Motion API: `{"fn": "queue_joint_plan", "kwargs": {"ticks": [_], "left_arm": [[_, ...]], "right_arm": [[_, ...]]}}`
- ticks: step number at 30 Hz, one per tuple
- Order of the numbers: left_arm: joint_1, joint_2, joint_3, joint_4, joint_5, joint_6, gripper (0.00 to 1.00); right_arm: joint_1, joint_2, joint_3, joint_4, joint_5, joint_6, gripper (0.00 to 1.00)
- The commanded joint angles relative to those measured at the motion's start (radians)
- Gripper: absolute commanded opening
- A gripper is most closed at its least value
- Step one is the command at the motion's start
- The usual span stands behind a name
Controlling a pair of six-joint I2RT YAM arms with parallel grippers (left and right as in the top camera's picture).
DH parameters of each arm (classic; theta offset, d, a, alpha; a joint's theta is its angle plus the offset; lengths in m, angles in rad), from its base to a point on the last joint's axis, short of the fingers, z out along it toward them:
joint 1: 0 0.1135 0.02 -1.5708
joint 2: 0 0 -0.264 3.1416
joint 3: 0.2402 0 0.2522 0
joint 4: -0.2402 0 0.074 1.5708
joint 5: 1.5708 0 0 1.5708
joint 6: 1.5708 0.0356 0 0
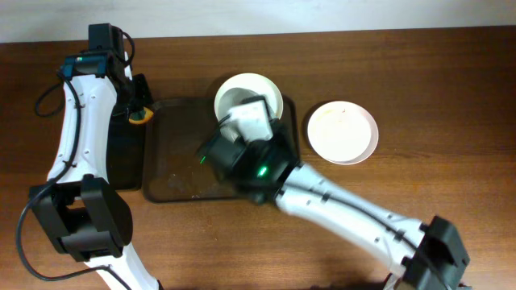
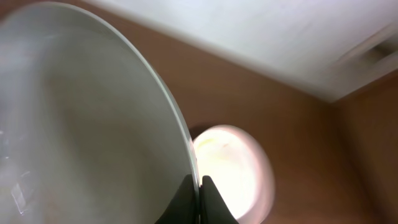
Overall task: Clean dirty plates on tray and stack at the side
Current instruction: 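Raise the sponge and lift the plate toward the right side, then set the plate on the stack right of the tray, open right gripper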
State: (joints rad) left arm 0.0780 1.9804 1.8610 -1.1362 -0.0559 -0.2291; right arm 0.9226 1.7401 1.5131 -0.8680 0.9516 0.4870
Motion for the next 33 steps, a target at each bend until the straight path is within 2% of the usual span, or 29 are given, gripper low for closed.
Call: {"fn": "queue_joint_plan", "kwargs": {"ticks": [1,3,6,9,11,15,22,23,24,25,26,30,33], "left_arm": [[-0.001,-0.012,0.005,0.002,0.008,-0.01,0.01],[-0.001,-0.012,0.005,0.001,0.008,-0.01,0.01],[-0.001,-0.012,0.005,0.002,0.008,-0.01,0.01],[-0.001,-0.012,0.005,0.002,0.008,-0.01,0.01],[-0.001,-0.012,0.005,-0.003,0.008,-0.01,0.01],[-0.001,-0.012,0.005,-0.007,0.008,-0.01,0.01],[-0.001,-0.012,0.005,-0.018,0.009,-0.01,0.01],[-0.001,-0.012,0.005,-0.018,0.009,-0.01,0.01],[-0.001,-0.012,0.005,-0.018,0.009,-0.01,0.01],[-0.001,-0.012,0.005,-0.018,0.009,-0.01,0.01],[-0.001,-0.012,0.005,-0.018,0.009,-0.01,0.01],[-0.001,-0.012,0.005,-0.017,0.009,-0.01,0.01],[-0.001,-0.012,0.005,-0.017,0.009,-0.01,0.01]], "right_arm": [[-0.21,-0.046,0.016,0.008,-0.512,0.047,0.04],[-0.365,-0.046,0.016,-0.002,-0.703,0.047,0.04],[-0.599,-0.045,0.016,-0.035,-0.883,0.046,0.04],[-0.829,-0.037,0.0,-0.094,-0.919,0.045,0.04],[-0.921,-0.015,-0.04,-0.092,-0.917,0.045,0.04],[-0.97,0.07,-0.126,-0.005,-0.914,0.045,0.04],[-0.97,0.163,-0.127,0.008,-0.915,0.071,0.05],[-0.97,0.161,-0.124,0.004,-0.916,0.071,0.12],[-0.97,0.161,-0.116,-0.011,-0.92,0.071,0.27],[-0.969,0.159,-0.098,-0.034,-0.922,0.071,0.37],[-0.969,0.157,-0.064,-0.073,-0.922,0.071,0.41],[-0.953,0.126,0.1,-0.191,-0.922,0.067,0.43],[-0.842,0.123,0.205,-0.166,-0.982,0.018,0.43]]}}
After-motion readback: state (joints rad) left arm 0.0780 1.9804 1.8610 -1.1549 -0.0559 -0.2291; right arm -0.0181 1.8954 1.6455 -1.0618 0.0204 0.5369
